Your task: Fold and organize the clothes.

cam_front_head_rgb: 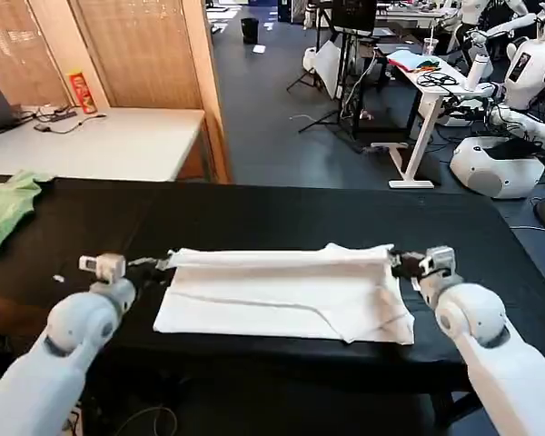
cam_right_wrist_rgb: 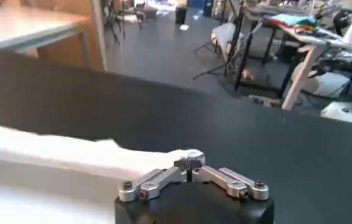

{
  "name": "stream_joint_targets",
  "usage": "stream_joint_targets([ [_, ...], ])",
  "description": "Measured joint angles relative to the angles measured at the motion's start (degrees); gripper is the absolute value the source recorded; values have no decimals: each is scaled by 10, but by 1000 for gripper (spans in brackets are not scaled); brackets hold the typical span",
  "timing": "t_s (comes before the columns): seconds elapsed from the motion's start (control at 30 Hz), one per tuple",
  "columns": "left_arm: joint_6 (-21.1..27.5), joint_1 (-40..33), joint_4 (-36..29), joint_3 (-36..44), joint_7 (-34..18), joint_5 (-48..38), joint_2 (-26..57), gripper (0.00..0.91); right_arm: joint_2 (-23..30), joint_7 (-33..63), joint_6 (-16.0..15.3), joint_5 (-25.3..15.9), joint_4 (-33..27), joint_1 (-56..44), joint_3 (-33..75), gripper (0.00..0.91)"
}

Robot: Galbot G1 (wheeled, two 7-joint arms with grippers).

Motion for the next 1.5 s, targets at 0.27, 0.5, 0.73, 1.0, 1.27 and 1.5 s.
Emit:
stream_joint_targets([
  [0.27,-2,66,-24,-18,10,32,-8,78,1,1,0,-11,23,-52,8,10],
  [0.5,5,94,-33,-21,12,49,-18,878,4,5,0,-11,41,-77,17,878],
  [0.73,33,114,-58,-42,12,49,-22,878,1,4,0,18,69,-102,49,878],
  [1.0,32,111,-92,-75,7,18,-24,878,15,8,0,32,64,-79,82,878],
  [1.27,5,25,-17,-57,-10,-43,-63,878,71,27,36,-28,-38,15,39,878],
  [1.5,14,-32,61,-29,-14,-46,-103,878,106,31,45,-42,-125,77,3,800],
])
